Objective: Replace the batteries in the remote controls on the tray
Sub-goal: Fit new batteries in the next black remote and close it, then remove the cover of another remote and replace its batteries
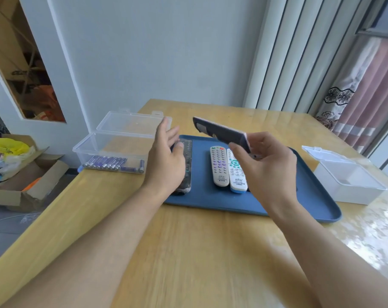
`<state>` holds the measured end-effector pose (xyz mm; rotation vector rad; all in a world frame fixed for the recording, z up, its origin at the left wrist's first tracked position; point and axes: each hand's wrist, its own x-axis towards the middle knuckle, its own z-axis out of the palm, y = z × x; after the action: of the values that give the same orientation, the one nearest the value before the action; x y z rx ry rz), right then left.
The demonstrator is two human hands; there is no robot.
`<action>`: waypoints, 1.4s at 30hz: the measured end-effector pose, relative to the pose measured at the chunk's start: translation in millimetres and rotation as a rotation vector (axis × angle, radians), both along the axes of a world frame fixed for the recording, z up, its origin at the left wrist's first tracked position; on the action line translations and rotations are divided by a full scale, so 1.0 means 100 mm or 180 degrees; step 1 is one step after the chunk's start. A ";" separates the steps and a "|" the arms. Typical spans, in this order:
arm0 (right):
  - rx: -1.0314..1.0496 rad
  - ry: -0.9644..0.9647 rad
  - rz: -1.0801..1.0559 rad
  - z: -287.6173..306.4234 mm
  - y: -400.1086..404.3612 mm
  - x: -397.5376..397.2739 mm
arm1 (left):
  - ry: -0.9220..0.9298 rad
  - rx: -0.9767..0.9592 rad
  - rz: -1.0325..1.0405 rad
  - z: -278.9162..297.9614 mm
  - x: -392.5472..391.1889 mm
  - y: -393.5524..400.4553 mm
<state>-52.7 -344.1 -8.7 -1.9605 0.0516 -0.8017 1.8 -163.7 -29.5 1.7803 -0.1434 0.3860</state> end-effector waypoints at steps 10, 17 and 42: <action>-0.1619 -0.0119 0.0012 -0.16 0.17 0.01 | 0.0562 0.2163 -0.0409 -0.09 -0.05 0.06; -0.2747 -0.0071 0.0254 -0.31 0.25 0.07 | 0.0789 0.1845 -0.0318 -0.09 -0.02 0.05; -0.3199 0.1278 0.0777 -0.22 -0.06 0.12 | 0.0070 0.2140 -0.0435 -0.20 0.01 0.01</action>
<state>-40.7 -349.8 -30.4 -2.9715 -0.4214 -0.2416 3.2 -162.8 -49.2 2.4168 -0.4148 0.2294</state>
